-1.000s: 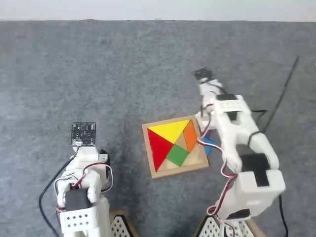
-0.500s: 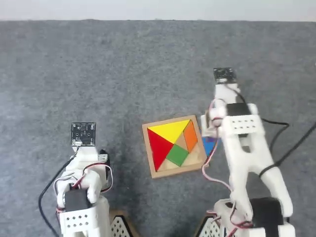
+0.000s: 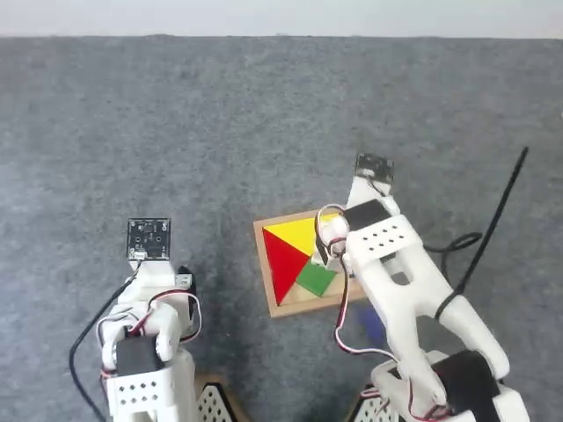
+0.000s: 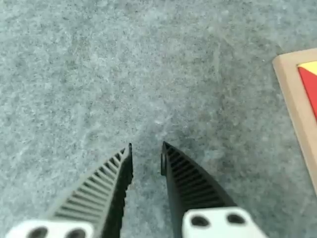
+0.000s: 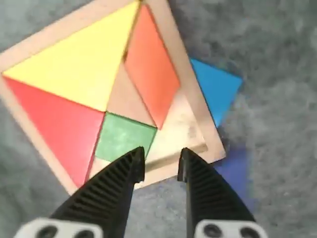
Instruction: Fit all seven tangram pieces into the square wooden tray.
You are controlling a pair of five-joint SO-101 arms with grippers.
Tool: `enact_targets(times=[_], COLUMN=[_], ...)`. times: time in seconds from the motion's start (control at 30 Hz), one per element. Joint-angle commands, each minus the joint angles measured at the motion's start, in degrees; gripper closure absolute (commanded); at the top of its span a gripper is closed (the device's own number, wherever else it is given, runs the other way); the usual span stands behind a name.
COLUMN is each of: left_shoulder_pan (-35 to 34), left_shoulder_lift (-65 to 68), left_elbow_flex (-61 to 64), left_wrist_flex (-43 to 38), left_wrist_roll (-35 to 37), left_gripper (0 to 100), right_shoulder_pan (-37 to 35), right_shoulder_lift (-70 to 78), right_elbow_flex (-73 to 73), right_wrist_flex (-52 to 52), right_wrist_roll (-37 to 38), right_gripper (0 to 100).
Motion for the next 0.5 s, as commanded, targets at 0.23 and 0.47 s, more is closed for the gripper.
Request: enact_targets(times=[0.23,0.47], left_shoulder_pan=[-0.18,-0.18], left_shoulder_lift=[-1.14,-1.14], left_elbow_flex=[-0.75,-0.75], left_wrist_flex=[0.18,0.18], left_wrist_roll=[-0.09,-0.09], left_gripper=[91,91], right_shoulder_pan=[6.29,12.18], right_shoulder_lift=[-13.85,-34.33], right_elbow_flex=[2.81,13.71], right_wrist_flex=[-1.45,-1.10], right_wrist_roll=[10.20,19.60], right_gripper=[89.6,89.3])
